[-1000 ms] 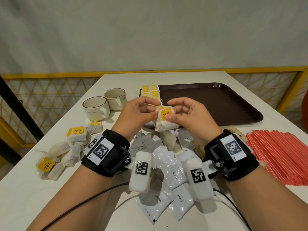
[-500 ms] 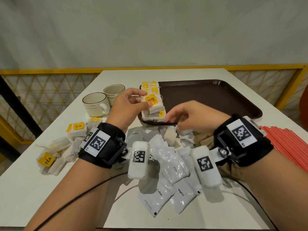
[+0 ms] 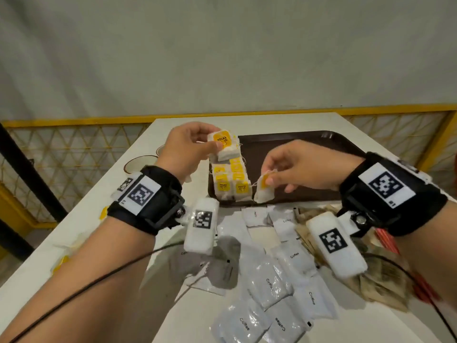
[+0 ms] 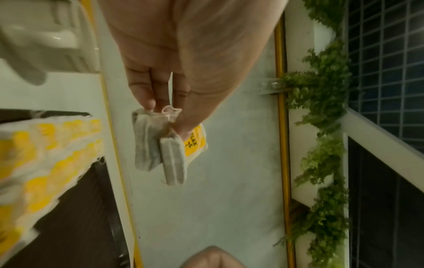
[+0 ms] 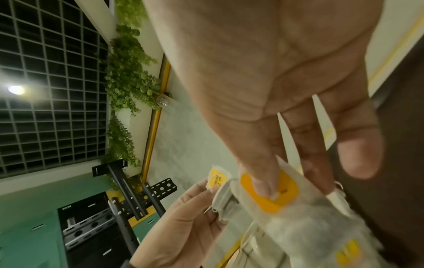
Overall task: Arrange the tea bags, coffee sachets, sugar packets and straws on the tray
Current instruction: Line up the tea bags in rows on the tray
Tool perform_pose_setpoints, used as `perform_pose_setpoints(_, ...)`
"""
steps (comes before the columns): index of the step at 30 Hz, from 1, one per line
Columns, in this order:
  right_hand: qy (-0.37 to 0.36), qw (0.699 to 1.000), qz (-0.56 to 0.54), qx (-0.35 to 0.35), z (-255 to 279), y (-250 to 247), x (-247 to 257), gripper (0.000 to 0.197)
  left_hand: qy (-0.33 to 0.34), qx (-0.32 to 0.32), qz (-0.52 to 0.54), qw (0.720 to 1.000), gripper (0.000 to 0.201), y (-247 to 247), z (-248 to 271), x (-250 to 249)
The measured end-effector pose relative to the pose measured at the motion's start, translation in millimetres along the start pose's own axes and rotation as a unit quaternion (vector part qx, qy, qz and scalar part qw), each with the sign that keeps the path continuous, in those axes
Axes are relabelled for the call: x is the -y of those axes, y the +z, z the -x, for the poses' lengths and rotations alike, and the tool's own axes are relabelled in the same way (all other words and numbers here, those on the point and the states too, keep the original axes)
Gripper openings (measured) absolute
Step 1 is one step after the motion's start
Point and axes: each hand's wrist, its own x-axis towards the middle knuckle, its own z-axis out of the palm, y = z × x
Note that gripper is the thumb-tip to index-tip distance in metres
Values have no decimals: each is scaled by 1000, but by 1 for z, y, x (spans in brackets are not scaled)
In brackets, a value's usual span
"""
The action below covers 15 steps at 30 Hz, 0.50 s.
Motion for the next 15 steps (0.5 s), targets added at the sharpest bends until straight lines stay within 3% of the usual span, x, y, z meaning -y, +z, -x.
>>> perform_pose_setpoints(4,-4,997,22,-79,-30,-37,-9,3,-32,66,-59,996,24,6,-56,-17)
perform_pose_setpoints(10,24,985,7,-169,-96,-73,-43,8,-76,129,-182,972,17,37,-143,2)
perform_pose_setpoints(15,34,988,-20,-150,-152,-80,-73,9,-100,212,-256,938,15,65,-191,20)
